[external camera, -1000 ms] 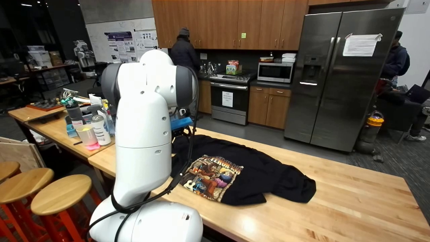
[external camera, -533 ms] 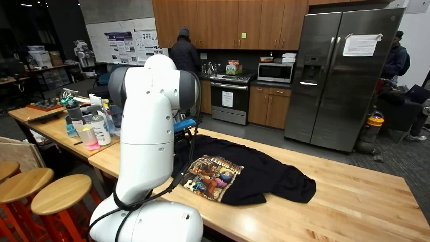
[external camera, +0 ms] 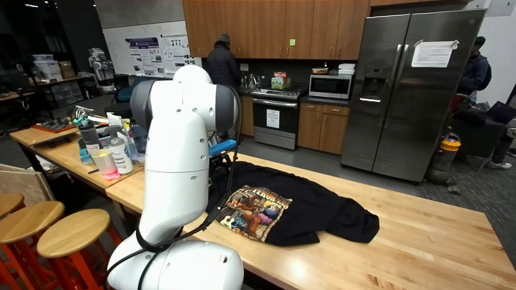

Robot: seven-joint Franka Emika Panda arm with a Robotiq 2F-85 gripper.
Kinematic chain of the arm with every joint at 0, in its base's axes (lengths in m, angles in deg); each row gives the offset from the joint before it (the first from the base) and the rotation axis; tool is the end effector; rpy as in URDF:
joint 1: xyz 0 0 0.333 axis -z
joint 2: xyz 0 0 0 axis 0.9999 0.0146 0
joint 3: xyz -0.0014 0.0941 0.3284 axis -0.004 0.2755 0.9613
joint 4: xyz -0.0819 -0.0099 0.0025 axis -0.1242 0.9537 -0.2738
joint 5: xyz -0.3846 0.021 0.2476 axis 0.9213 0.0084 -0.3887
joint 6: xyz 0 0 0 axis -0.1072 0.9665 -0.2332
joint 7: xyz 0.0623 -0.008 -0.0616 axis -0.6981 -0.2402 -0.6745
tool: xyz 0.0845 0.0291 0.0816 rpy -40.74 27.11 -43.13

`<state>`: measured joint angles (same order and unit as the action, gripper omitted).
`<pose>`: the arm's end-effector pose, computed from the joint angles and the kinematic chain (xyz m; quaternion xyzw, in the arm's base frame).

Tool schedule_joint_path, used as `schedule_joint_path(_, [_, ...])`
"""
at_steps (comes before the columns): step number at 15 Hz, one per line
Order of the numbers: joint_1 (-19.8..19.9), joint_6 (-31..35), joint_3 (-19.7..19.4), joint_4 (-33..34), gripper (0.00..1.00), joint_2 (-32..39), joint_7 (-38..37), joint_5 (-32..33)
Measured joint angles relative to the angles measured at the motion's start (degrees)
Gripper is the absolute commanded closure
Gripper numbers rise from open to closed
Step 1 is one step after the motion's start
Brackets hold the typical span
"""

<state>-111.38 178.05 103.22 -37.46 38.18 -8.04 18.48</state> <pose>0.5220 0.4137 0.2815 0.7721 0.6142 -0.1160 0.1151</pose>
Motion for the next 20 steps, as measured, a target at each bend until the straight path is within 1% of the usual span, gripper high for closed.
schedule_joint_path(5, [0.0,0.4,1.2,0.6,0.0,-0.3,3.8,0.7])
schedule_joint_path(9, [0.0,0.6,2.7,0.7,0.0,-1.0,6.8,-0.1])
schedule_joint_path(14, [0.8,-1.7,3.4,1.4,0.0,-1.1,17.4,-5.8])
schedule_joint_path(20, [1.4,-6.8,3.2,3.3,0.0,0.5,26.4,-6.8])
